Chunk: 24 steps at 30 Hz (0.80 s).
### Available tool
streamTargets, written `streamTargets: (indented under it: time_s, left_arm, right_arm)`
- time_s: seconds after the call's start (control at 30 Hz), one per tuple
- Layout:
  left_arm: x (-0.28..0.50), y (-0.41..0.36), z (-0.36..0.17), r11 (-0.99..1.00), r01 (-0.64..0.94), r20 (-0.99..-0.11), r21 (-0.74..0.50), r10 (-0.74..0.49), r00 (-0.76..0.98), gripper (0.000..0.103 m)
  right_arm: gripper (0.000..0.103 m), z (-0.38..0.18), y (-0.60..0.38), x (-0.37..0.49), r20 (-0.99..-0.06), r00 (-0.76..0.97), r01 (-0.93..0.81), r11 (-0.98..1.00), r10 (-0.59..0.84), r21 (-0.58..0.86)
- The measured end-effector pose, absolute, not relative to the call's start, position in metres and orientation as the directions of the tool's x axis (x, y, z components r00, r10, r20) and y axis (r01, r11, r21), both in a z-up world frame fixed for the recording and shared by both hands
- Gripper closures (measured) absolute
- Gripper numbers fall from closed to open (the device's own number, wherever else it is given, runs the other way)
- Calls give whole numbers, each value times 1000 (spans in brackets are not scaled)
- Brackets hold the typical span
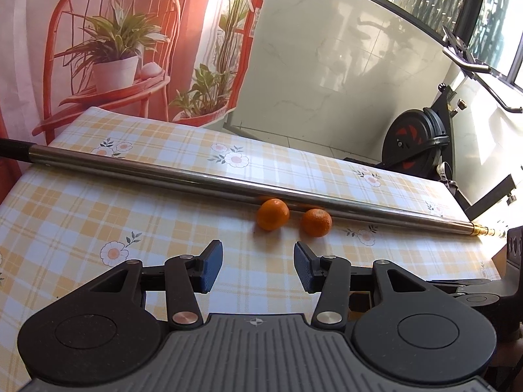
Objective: Organize fruits
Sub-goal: 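Grasp a yellow lemon with the right tool while the left tool moves toward an orange, then close the left tool on the orange by the rod while the right tool lifts the lemon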
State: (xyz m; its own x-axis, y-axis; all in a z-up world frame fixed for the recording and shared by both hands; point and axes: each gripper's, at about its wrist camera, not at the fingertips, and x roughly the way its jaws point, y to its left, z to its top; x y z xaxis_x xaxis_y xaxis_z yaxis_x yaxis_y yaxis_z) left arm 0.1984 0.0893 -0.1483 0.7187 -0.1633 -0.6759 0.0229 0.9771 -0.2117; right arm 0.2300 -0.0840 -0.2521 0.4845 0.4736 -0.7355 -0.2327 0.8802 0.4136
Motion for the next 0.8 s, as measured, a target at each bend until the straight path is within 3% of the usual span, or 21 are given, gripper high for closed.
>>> streamTargets:
  time_s: [0.37, 0.8]
  left_arm:
    - [239, 78, -166, 960, 62, -671, -273, -236, 703, 54]
    - [300, 78, -205, 945, -14, -699, -327, -232, 677, 54]
  right_arm:
    - [54, -243, -115, 211, -687, 591, -181, 899, 423, 398]
    - [53, -240, -153, 188, -639, 687, -86, 912, 347, 402]
